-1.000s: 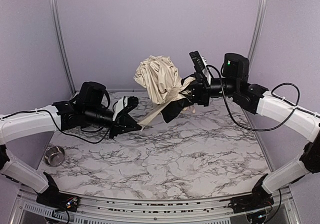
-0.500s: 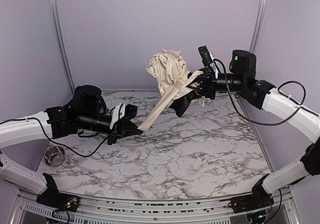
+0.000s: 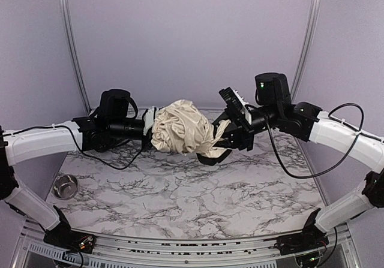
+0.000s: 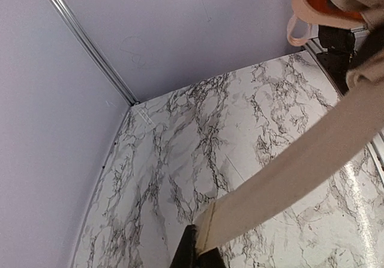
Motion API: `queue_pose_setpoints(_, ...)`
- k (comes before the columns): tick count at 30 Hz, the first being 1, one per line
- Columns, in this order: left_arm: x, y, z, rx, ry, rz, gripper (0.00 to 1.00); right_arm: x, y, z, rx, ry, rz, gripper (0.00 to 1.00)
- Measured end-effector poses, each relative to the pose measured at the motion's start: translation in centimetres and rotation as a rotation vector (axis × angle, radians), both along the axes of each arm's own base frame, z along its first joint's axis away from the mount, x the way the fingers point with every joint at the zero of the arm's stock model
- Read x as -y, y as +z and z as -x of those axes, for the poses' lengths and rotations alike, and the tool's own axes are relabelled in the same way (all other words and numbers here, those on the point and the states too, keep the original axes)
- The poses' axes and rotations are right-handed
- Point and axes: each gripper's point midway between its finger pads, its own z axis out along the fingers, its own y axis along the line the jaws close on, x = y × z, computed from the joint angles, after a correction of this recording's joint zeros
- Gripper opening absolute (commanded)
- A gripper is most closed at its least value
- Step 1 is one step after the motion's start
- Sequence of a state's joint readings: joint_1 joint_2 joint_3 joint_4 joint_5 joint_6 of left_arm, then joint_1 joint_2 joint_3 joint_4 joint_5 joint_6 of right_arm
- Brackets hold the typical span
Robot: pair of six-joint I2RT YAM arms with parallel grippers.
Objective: Put away the umbrella
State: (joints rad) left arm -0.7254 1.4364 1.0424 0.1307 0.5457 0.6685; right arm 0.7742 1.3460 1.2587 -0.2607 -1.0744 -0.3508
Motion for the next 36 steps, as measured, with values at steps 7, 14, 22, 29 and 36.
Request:
queue_pose_setpoints(7,2.6,0.9,-1.6,0.092,-0.12,-0.017,0.0,-3.5,-8.0,1.9,0.109,-0.049,0.246,0.0)
queue_pose_setpoints(14,2.5,-2.9,-0.9,0.0,-0.182,-0.128,0.0,-3.6,-18.8,-0.7,0.194,-0.236,0.479,0.0)
queue_pose_setpoints(22,0.9,-10.3,-1.2,-0.122,-0.109,-0.231,0.0,-4.9,-27.8,-3.9,0.291,-0.386,0.607,0.0)
queue_pose_setpoints(29,-0.1,-15.6,-4.6,-0.176,-0.002,-0.297,0.0,-6.4,-31.7,-5.1,0.284,-0.393,0.63,0.0)
queue_pose_setpoints(36,-0.8,-19.8,-8.5,-0.219,0.108,-0.349,0.0,-8.5,-32.0,-6.0,0.204,-0.405,0.614,0.0)
